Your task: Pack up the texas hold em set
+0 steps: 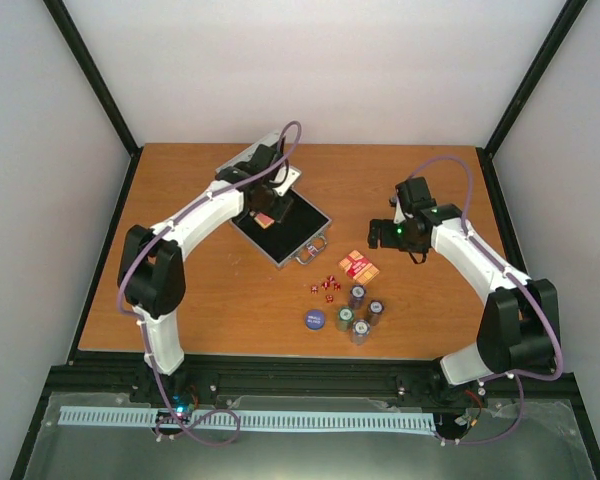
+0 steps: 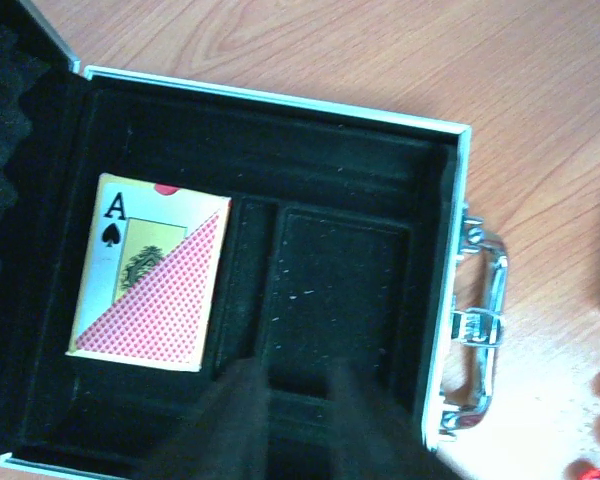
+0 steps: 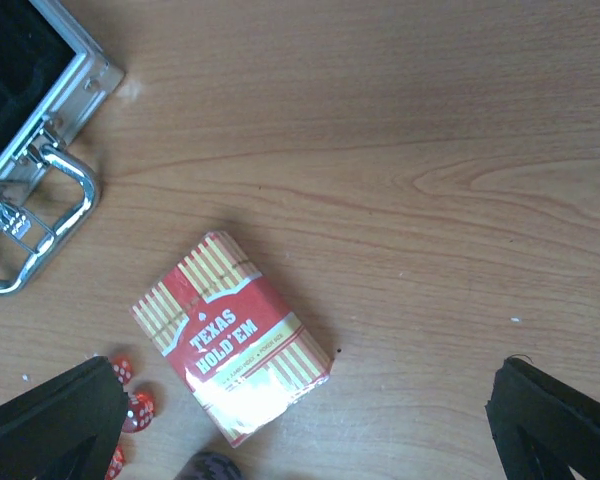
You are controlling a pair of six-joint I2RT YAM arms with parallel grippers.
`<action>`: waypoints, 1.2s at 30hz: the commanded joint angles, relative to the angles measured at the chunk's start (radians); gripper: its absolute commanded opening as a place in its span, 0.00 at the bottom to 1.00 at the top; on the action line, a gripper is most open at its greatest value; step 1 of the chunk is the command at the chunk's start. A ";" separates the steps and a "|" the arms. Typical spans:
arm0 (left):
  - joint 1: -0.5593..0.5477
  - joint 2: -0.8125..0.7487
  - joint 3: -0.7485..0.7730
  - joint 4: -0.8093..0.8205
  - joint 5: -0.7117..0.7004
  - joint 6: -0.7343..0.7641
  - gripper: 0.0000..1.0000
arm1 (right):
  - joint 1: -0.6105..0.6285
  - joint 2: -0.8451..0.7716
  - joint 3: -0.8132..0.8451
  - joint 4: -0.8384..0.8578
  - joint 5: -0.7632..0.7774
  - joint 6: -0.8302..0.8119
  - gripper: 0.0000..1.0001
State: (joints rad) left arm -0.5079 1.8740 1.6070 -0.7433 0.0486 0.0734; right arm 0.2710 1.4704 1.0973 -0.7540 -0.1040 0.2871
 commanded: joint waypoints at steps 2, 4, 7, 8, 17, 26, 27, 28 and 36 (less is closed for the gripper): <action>0.038 0.061 0.066 -0.032 -0.065 -0.045 0.01 | 0.008 0.019 0.044 0.002 0.020 0.070 0.99; 0.046 0.088 0.090 -0.038 -0.100 -0.056 0.01 | 0.008 0.035 0.055 0.008 0.020 0.084 0.98; 0.046 0.117 0.103 -0.031 -0.089 -0.075 0.01 | 0.007 0.056 0.067 0.012 0.024 0.093 0.97; 0.046 0.120 0.099 -0.021 -0.086 -0.085 0.01 | 0.008 0.062 0.071 0.015 0.027 0.094 0.97; 0.046 0.172 0.068 0.222 -0.275 -0.188 0.01 | 0.008 0.084 0.044 0.095 0.007 0.075 0.97; 0.046 0.313 0.154 0.216 -0.393 -0.236 0.01 | 0.007 0.133 0.077 0.094 -0.015 0.033 0.97; 0.047 0.317 0.152 0.220 -0.394 -0.243 0.01 | 0.008 0.133 0.078 0.094 -0.017 0.028 0.97; 0.047 0.318 0.151 0.225 -0.395 -0.248 0.01 | 0.008 0.133 0.077 0.094 -0.019 0.023 0.97; 0.047 0.343 0.163 0.239 -0.473 -0.276 0.01 | 0.008 0.133 0.064 0.102 -0.047 -0.005 0.97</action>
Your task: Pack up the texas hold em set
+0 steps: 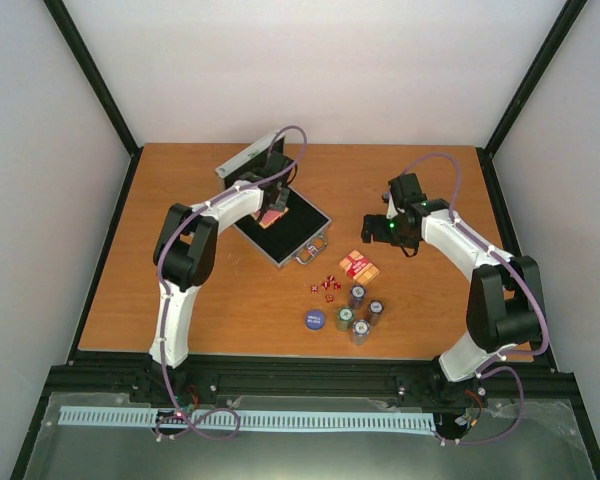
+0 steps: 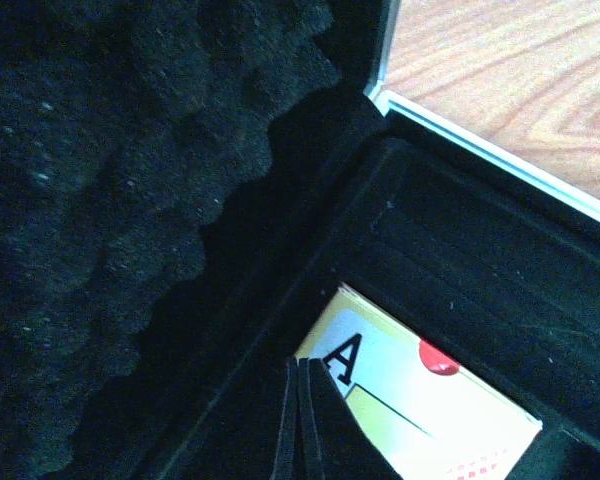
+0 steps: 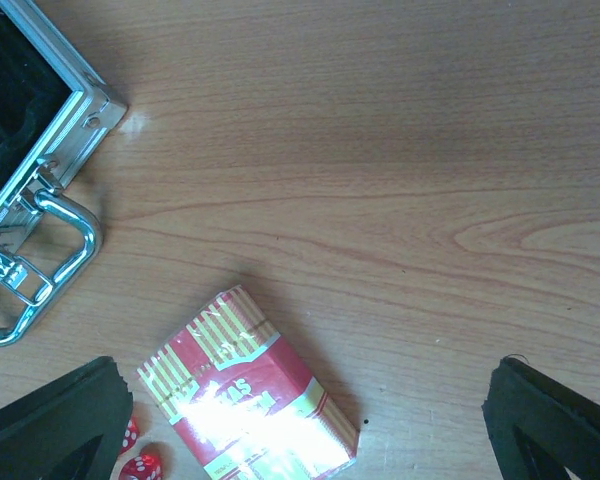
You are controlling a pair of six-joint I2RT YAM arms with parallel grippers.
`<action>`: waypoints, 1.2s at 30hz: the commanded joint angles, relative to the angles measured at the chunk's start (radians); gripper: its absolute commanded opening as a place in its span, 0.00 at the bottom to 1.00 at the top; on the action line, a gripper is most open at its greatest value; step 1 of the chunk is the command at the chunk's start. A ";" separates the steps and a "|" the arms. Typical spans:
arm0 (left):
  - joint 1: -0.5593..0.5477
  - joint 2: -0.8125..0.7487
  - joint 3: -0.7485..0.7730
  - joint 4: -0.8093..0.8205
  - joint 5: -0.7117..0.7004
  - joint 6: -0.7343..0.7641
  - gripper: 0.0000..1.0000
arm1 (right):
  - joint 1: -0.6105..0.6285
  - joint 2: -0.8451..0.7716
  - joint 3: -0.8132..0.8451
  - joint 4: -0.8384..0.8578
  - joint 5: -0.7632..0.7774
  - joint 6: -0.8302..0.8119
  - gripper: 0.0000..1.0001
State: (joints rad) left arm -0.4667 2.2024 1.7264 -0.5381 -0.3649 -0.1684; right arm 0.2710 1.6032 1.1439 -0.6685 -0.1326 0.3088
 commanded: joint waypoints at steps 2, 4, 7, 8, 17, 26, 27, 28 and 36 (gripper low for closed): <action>0.005 0.014 0.044 0.038 -0.063 -0.039 0.01 | 0.008 0.003 0.017 0.014 -0.021 -0.034 0.97; 0.006 0.018 0.049 0.039 -0.064 -0.041 0.01 | 0.007 0.006 0.017 0.012 -0.021 -0.038 0.97; 0.007 0.044 0.067 0.024 -0.074 -0.051 0.01 | 0.008 0.013 0.018 0.009 -0.030 -0.045 0.97; 0.007 0.052 0.073 0.017 -0.082 -0.057 0.01 | 0.008 0.015 0.017 0.009 -0.036 -0.047 0.97; 0.008 0.115 0.073 -0.022 -0.092 -0.069 0.01 | 0.008 0.019 0.021 -0.001 -0.049 -0.059 0.97; 0.015 0.073 0.019 0.003 -0.080 -0.050 0.01 | 0.008 0.022 0.007 0.009 -0.061 -0.053 0.97; 0.016 0.068 0.027 0.001 -0.084 -0.047 0.01 | 0.008 0.021 0.008 0.009 -0.061 -0.052 0.97; 0.017 0.063 0.038 -0.004 -0.087 -0.043 0.01 | 0.008 0.020 0.007 0.009 -0.062 -0.053 0.97; 0.017 0.008 0.137 -0.061 -0.078 -0.012 0.32 | 0.007 -0.002 -0.010 0.025 -0.066 -0.050 0.97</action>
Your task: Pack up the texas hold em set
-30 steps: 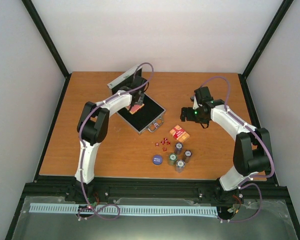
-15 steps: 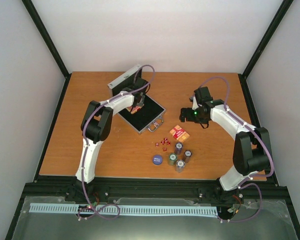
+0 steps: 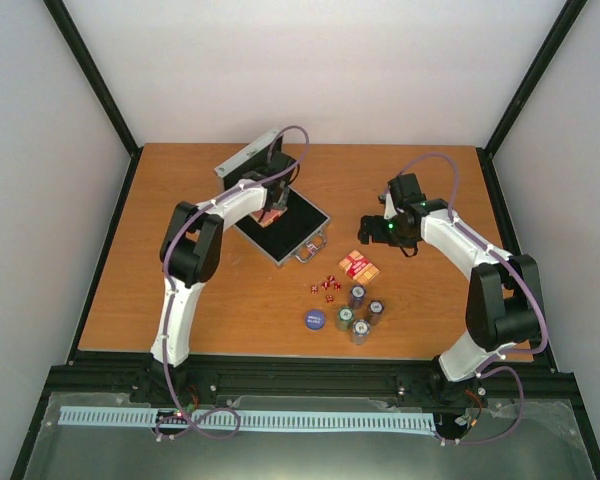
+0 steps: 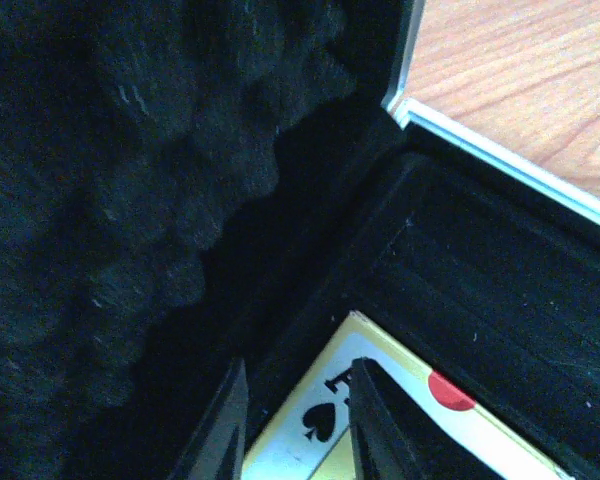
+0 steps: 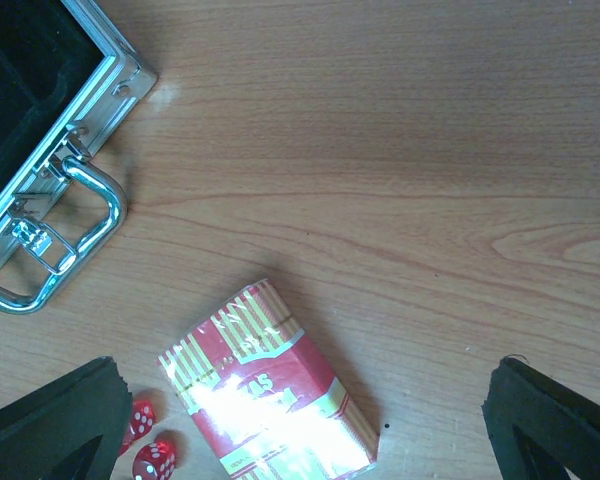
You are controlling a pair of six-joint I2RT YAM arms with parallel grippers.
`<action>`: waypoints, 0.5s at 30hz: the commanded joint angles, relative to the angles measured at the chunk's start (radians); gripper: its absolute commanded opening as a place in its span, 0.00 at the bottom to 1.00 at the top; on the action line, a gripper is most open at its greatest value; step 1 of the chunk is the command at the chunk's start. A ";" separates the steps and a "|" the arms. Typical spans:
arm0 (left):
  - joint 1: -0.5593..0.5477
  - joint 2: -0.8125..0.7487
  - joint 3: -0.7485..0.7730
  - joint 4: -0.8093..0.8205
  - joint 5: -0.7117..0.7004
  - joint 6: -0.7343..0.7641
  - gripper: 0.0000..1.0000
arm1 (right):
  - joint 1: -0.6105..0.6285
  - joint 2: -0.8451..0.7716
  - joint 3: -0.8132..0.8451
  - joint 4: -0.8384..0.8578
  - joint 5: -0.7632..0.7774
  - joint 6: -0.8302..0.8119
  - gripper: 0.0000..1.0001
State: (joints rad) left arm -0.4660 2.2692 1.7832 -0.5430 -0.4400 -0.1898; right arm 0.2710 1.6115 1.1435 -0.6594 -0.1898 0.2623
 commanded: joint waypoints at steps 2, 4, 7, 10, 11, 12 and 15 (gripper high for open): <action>0.017 -0.076 0.080 -0.080 0.005 -0.002 0.37 | 0.008 -0.016 -0.018 0.021 -0.010 -0.002 0.97; 0.017 -0.096 0.066 -0.095 0.009 -0.014 0.41 | 0.007 -0.019 -0.024 0.023 -0.011 -0.002 0.97; 0.017 -0.112 0.045 -0.128 0.005 -0.035 0.38 | 0.007 -0.022 -0.032 0.025 -0.012 -0.003 0.97; 0.017 -0.116 0.033 -0.179 0.006 -0.061 0.15 | 0.007 -0.024 -0.040 0.027 -0.017 -0.003 0.97; 0.017 -0.116 0.028 -0.194 0.012 -0.068 0.15 | 0.007 -0.026 -0.042 0.026 -0.017 -0.003 0.97; 0.017 -0.113 0.025 -0.209 0.019 -0.075 0.14 | 0.007 -0.025 -0.044 0.026 -0.016 -0.004 0.97; 0.017 -0.104 0.009 -0.233 0.035 -0.092 0.14 | 0.008 -0.028 -0.048 0.026 -0.016 -0.003 0.97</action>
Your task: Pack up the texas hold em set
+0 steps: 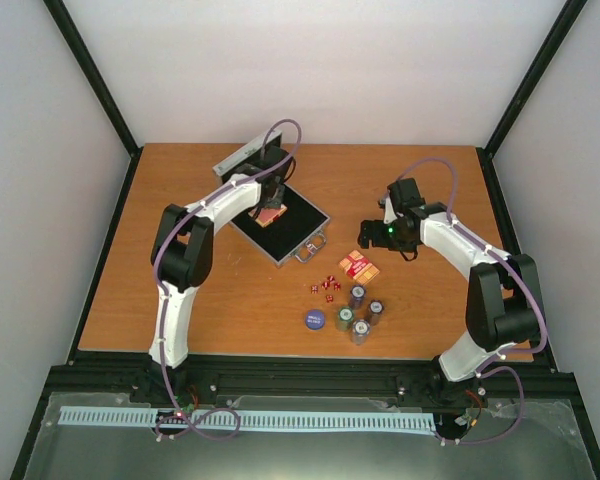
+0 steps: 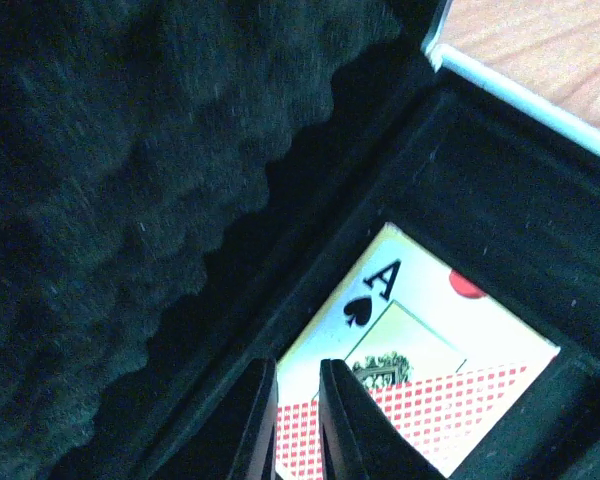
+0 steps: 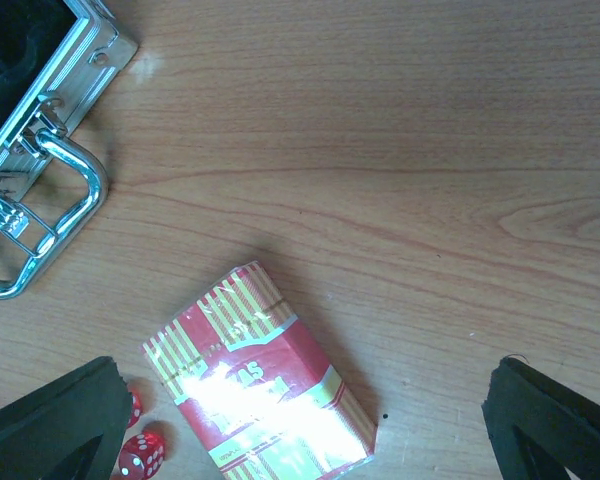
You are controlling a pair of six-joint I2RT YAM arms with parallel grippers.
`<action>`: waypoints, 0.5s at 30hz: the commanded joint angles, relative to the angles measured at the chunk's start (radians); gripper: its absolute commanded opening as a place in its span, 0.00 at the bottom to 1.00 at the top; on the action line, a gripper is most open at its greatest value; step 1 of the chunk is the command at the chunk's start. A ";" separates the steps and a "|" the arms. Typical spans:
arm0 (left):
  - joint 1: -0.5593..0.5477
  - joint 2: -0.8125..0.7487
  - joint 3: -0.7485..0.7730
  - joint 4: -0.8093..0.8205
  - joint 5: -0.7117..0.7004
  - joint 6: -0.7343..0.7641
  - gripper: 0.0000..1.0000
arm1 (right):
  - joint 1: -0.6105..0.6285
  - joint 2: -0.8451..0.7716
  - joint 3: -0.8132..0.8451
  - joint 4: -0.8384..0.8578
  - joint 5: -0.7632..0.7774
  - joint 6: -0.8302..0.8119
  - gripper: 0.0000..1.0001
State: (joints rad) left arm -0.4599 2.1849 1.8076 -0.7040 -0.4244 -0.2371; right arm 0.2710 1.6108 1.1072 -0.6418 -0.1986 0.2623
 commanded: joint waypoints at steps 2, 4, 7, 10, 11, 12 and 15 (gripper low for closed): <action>0.010 -0.020 -0.035 -0.074 0.030 -0.050 0.14 | 0.007 -0.030 -0.013 0.007 -0.007 -0.005 0.97; 0.010 -0.019 -0.041 -0.075 0.041 -0.048 0.13 | 0.007 -0.032 -0.017 0.007 -0.006 -0.003 0.97; 0.010 -0.015 -0.042 -0.076 0.064 -0.035 0.13 | 0.008 -0.032 -0.018 0.008 -0.004 0.000 0.97; 0.011 0.006 -0.038 -0.082 0.085 -0.026 0.12 | 0.008 -0.032 -0.017 0.008 -0.003 0.003 0.97; 0.010 0.014 -0.039 -0.082 0.092 -0.024 0.12 | 0.008 -0.031 -0.017 0.007 -0.003 0.002 0.97; 0.010 0.023 -0.040 -0.081 0.099 -0.024 0.12 | 0.007 -0.032 -0.016 0.006 -0.001 0.003 0.97; 0.010 0.058 -0.043 -0.081 0.113 -0.023 0.12 | 0.007 -0.032 -0.015 0.000 0.005 0.000 0.97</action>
State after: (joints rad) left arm -0.4599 2.1918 1.7607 -0.7662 -0.3458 -0.2604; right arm 0.2710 1.6085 1.0966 -0.6392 -0.1982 0.2626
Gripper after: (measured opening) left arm 0.124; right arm 0.973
